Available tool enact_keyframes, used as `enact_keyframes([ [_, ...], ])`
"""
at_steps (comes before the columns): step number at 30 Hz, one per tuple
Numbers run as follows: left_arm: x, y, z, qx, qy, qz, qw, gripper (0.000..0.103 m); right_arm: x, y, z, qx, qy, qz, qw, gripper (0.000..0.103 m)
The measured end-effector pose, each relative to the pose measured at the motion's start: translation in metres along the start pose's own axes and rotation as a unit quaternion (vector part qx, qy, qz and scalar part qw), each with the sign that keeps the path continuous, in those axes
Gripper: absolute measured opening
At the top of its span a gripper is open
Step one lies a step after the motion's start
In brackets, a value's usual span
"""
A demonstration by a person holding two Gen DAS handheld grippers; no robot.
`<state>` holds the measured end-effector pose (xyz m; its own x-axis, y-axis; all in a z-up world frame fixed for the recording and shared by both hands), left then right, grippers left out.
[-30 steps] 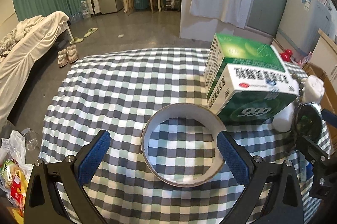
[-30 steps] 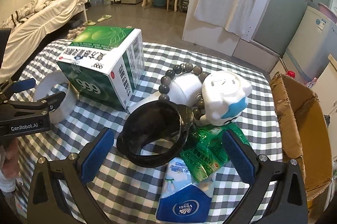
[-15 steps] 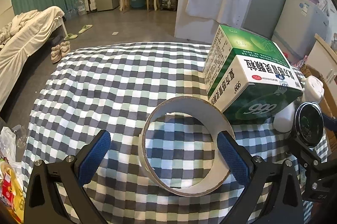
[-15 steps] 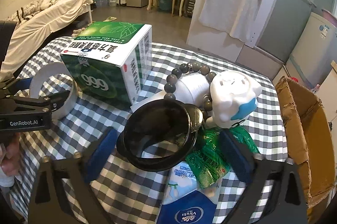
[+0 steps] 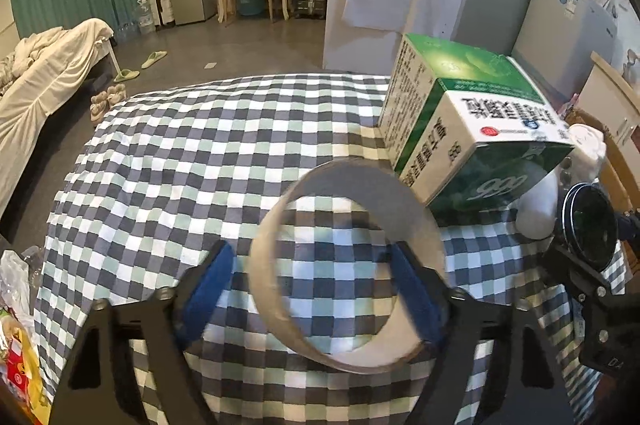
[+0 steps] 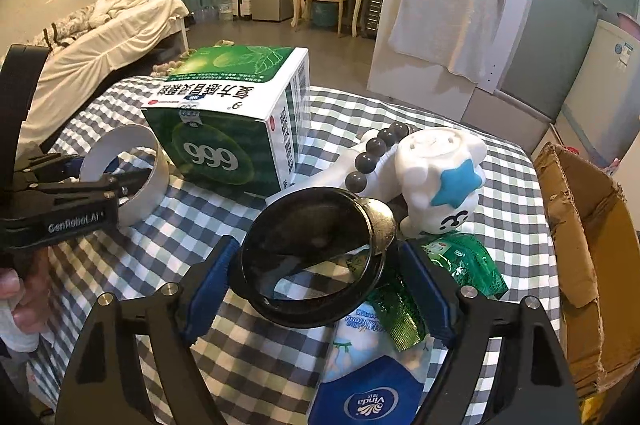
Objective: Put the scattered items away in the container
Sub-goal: 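Grasp the tape roll rim with the left gripper while the right grasps the black lid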
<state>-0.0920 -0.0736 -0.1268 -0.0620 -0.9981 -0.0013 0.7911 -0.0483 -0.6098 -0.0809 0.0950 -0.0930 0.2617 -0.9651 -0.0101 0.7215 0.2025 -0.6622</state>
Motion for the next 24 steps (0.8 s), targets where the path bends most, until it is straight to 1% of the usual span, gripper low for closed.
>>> enact_keyframes([
  [1, 0.001, -0.001, 0.002, -0.001, -0.001, 0.002, 1.0, 0.06, 0.0, 0.0, 0.001, -0.001, -0.002, -0.001, 1.0, 0.082],
  [2, 0.002, -0.002, 0.003, 0.0, -0.006, 0.003, 1.0, 0.048, -0.001, 0.0, 0.001, -0.002, -0.005, -0.002, 1.0, 0.081],
  [3, 0.004, -0.002, 0.004, 0.001, -0.007, 0.003, 1.0, 0.037, -0.002, 0.0, 0.002, -0.004, -0.008, -0.004, 1.0, 0.081],
  [5, 0.006, -0.002, 0.005, 0.003, -0.004, 0.008, 1.0, 0.032, -0.003, 0.0, 0.003, -0.004, -0.011, -0.006, 1.0, 0.081],
  [8, 0.009, 0.0, 0.008, 0.003, -0.003, 0.014, 0.9999, 0.019, -0.002, 0.0, 0.007, -0.011, -0.011, -0.009, 1.0, 0.081],
  [12, 0.012, -0.002, 0.013, -0.001, 0.008, 0.013, 0.9999, 0.012, -0.003, -0.001, 0.015, -0.021, -0.015, -0.013, 1.0, 0.081],
  [20, 0.008, 0.0, 0.025, -0.014, 0.014, 0.009, 0.9998, 0.011, -0.004, -0.001, 0.023, -0.028, -0.019, -0.021, 0.999, 0.081],
  [24, 0.009, -0.003, 0.035, -0.024, 0.011, 0.005, 0.9996, 0.011, -0.005, -0.003, 0.028, -0.034, -0.019, -0.023, 0.999, 0.081],
])
Point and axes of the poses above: each gripper's, at about its wrist camera, not at the fingertips, and z roughly against the way its jaws point, x to its left, y to its underside, the point moved 1 cm from there along -z, roughly the way its jaws point, and after that the axes turned 5 degrees about -z, right-handed, at the moved point
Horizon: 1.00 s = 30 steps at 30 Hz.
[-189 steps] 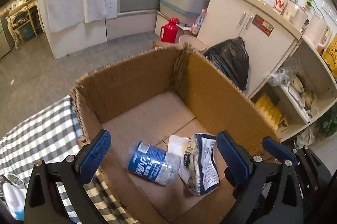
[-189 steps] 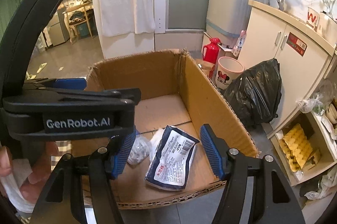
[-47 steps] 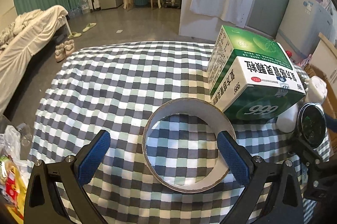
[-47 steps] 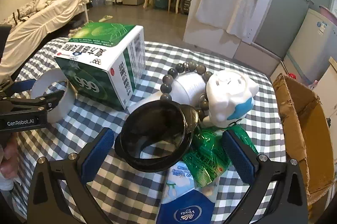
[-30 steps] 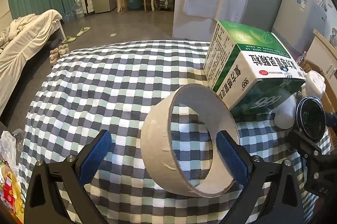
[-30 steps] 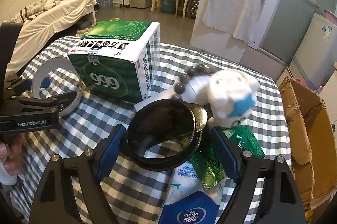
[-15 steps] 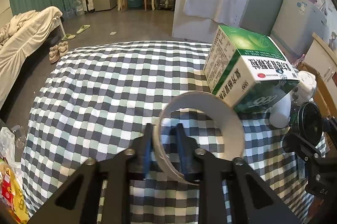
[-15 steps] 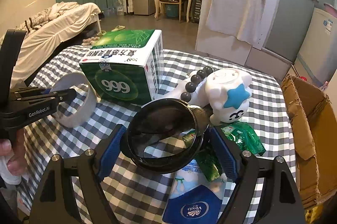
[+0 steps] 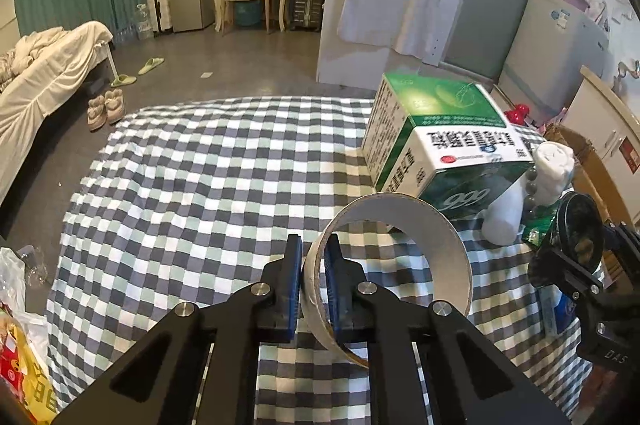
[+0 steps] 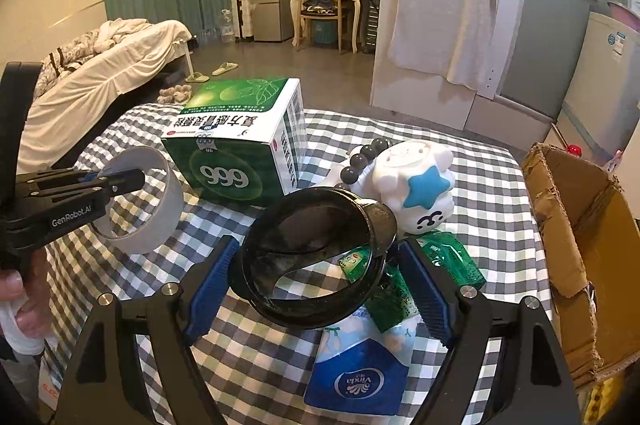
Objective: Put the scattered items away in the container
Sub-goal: 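Grasp the tape roll rim with the left gripper while the right grasps the black lid, then lift the tape roll and black lid with both grippers and carry them over the box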
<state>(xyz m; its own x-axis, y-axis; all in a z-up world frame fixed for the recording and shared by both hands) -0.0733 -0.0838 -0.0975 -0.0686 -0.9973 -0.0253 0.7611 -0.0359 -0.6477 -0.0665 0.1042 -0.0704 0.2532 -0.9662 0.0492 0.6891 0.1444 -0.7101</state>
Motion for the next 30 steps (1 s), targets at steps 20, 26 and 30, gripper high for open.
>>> enact_keyframes([
  [20, -0.004, -0.021, 0.059, -0.073, 0.0, 0.003, 0.9973, 0.012, -0.001, -0.013, 0.042, -0.05, -0.003, -0.007, 0.999, 0.081],
  [26, -0.008, -0.024, 0.081, -0.099, 0.002, 0.004, 0.9951, 0.012, -0.002, -0.017, 0.063, -0.076, -0.003, -0.007, 0.997, 0.081],
  [30, -0.01, -0.026, 0.095, -0.119, 0.003, 0.005, 0.9929, 0.012, -0.001, -0.02, 0.078, -0.094, -0.001, -0.009, 0.996, 0.081],
])
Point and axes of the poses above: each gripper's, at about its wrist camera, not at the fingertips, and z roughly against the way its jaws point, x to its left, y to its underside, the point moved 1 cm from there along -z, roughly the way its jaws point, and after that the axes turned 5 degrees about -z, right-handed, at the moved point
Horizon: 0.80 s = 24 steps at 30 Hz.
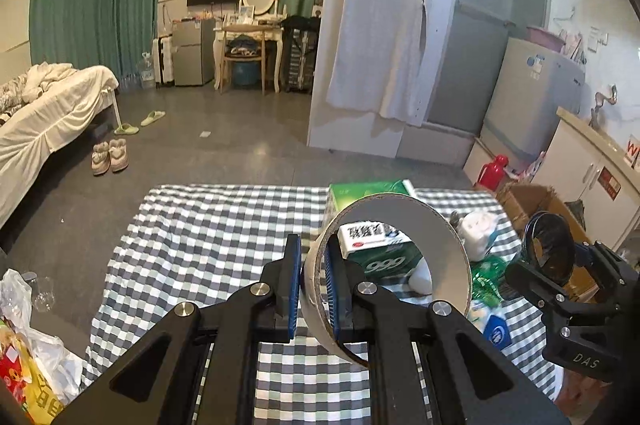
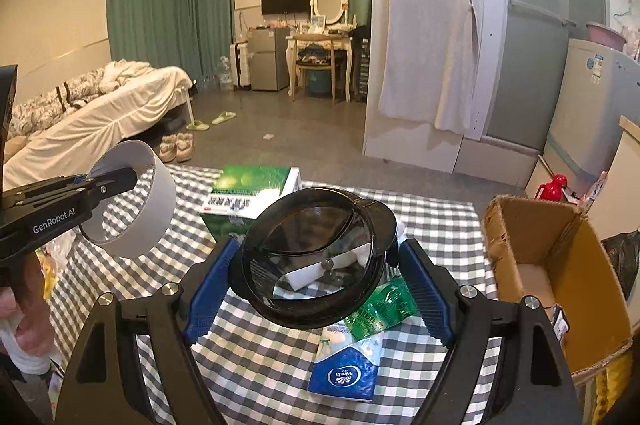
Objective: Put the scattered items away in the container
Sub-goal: 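Lift the tape roll and black lid with both grippers and carry them over the box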
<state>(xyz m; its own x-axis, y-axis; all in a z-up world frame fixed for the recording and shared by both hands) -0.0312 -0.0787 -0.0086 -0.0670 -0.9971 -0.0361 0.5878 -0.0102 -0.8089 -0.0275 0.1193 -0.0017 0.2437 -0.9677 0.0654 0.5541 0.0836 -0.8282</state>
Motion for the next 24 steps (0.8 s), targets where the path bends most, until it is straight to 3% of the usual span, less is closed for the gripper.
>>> enact_keyframes([
  [9, 0.0, -0.008, 0.018, -0.029, 0.001, 0.011, 0.9995, 0.012, 0.002, -0.008, 0.028, -0.037, 0.005, 0.002, 0.999, 0.081],
  [24, -0.008, -0.009, 0.019, -0.039, 0.003, 0.012, 0.9992, 0.012, -0.011, -0.012, 0.041, -0.048, 0.019, -0.012, 0.999, 0.081],
])
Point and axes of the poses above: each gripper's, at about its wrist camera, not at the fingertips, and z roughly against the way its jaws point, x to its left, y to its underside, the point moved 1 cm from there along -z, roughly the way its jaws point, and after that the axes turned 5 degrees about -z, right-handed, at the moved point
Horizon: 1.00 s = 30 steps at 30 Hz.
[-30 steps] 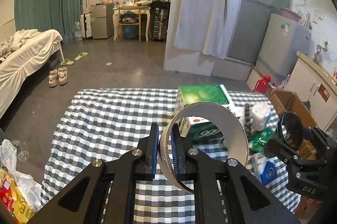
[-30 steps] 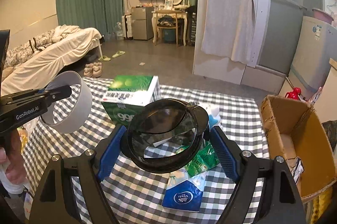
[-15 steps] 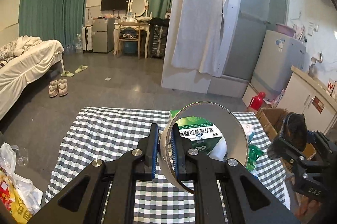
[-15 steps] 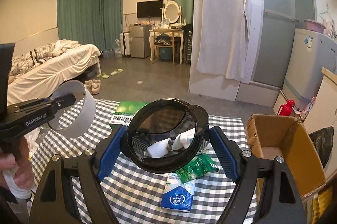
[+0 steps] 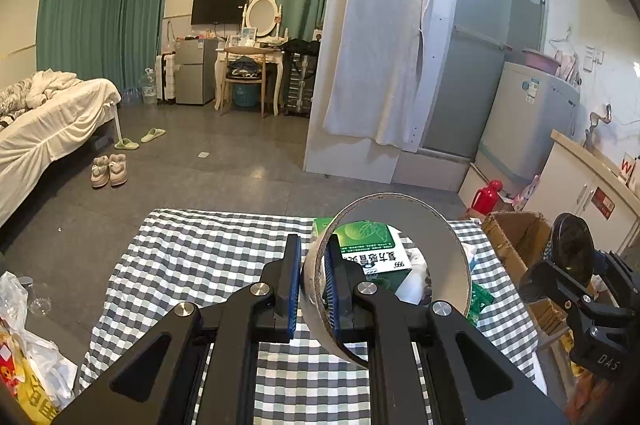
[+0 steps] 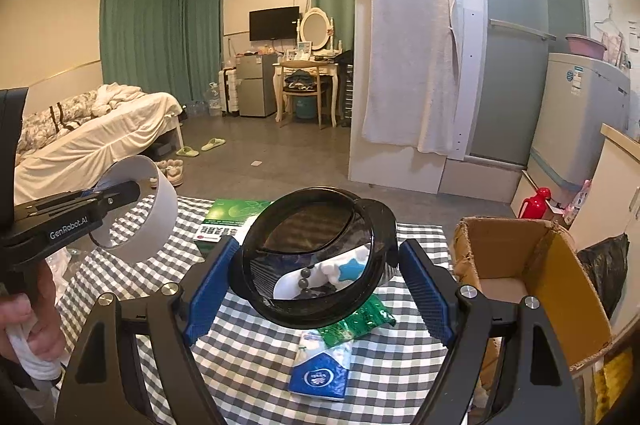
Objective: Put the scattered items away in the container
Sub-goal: 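Lift the tape roll and black lid with both grippers and carry them over the box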
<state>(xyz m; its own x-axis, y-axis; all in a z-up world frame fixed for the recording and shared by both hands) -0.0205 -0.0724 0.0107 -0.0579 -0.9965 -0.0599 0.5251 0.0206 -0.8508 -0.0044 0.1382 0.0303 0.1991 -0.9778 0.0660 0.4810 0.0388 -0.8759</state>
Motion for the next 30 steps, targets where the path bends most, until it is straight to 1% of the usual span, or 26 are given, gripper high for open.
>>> enact_keyframes([
  [7, -0.017, -0.003, 0.001, -0.005, 0.011, -0.013, 0.9998, 0.012, -0.021, -0.001, 0.006, -0.002, 0.014, -0.012, 1.0, 0.082],
  [14, -0.041, -0.004, -0.004, -0.004, 0.029, -0.023, 0.9993, 0.012, -0.042, -0.002, 0.017, -0.012, 0.04, -0.024, 0.999, 0.082],
  [30, -0.11, -0.011, -0.017, -0.001, 0.081, -0.064, 0.9947, 0.012, -0.092, -0.003, 0.042, -0.023, 0.101, -0.048, 0.994, 0.082],
])
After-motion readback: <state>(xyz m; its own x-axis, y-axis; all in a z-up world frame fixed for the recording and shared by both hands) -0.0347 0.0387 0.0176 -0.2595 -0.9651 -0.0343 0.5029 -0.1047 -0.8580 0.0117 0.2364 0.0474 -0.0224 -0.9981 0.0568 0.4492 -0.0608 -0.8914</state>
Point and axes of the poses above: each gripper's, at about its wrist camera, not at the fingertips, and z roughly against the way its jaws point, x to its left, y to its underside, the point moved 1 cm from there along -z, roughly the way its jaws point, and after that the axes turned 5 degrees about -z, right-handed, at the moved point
